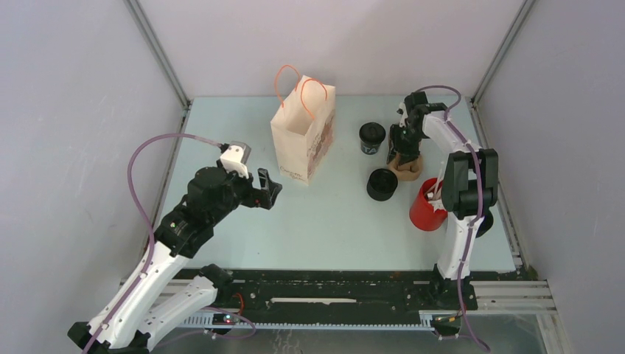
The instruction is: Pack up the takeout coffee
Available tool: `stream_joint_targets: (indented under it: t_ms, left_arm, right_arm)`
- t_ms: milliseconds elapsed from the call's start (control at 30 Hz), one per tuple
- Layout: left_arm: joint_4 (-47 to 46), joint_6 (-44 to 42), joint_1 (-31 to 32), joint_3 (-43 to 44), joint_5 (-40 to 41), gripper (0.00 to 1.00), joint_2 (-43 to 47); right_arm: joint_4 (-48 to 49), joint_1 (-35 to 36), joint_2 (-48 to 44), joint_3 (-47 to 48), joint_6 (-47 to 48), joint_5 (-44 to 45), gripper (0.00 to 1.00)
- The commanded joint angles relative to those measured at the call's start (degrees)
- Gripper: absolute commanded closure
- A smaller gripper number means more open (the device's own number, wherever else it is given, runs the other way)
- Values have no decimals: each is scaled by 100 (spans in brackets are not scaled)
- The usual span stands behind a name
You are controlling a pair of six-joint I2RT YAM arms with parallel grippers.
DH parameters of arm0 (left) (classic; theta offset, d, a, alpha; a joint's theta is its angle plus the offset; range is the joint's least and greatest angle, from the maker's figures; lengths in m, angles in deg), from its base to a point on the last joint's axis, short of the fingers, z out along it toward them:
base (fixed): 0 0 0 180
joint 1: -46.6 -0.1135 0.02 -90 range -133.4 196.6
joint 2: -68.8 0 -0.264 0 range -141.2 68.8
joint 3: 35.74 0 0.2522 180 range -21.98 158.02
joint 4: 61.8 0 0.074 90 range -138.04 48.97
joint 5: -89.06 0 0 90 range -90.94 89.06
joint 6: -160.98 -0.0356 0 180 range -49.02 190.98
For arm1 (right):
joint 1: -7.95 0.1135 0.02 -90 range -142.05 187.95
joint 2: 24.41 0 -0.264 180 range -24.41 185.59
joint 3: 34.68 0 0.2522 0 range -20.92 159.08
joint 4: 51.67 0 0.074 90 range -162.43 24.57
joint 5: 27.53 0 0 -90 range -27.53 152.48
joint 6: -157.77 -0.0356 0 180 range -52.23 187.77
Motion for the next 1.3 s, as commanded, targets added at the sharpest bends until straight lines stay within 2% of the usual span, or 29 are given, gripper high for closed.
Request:
stream_joint_targets:
  t_ms: [0,67,133,233,433,467,533,567,633,667,800,833,867,933,1100,1233,1267]
  left_arm:
    - [-201,-11,-50,-171,-68,5,52]
    - [-201,-11,-50,-174,-68,5,52]
    - [-206,-11,-50,-174,-60,5,52]
    - [-204,-11,-51,-183,-59,5,48]
    - [-215,-2,-50,-174,-110,5,21]
    - [-215,-2,-53,-174,-119,5,10]
    - [-215,-2,-52,-174,-137,5,5]
    - [-215,4,-51,-177,-145,5,2]
    - [-224,7,-50,-174,-159,5,-1]
    - [-224,7,-50,-174,-168,5,9]
    - [-228,-2,-50,-188,-149,5,35]
    - [-225,-2,-52,-193,-132,5,46]
    - [-224,-2,-52,-191,-130,5,57]
    - [-224,-9,-50,-192,-122,5,73]
    - [-224,-18,-50,-196,-112,6,92]
    - [-219,-20,-50,-192,-120,5,99]
    - [-224,-20,-50,-192,-125,5,101]
  right_arm:
    - [3,-4,11,317,38,29,51]
    - [-8,-38,46,357,36,-35,60]
    - [-65,-72,34,397,28,12,74]
    - [-143,-130,-107,408,59,246,78]
    - [-626,34,-286,530,127,2399,99]
    - [-683,75,-298,528,109,2840,100]
    - [-710,90,-319,493,57,3296,100]
    - [-617,60,-344,439,73,3211,100]
    - [-369,-70,-356,325,89,2413,91]
    - [-248,-142,-322,302,82,1899,91]
    - [41,-222,-207,343,33,1024,92]
    - [119,-241,-218,332,16,818,85]
    - [180,-258,-216,319,3,618,65]
    - [195,-325,-156,348,-29,305,57]
    - [261,-464,-212,243,-146,-35,54]
    - [259,-569,-202,220,-233,-85,62]
    - [225,-578,-170,243,-236,26,60]
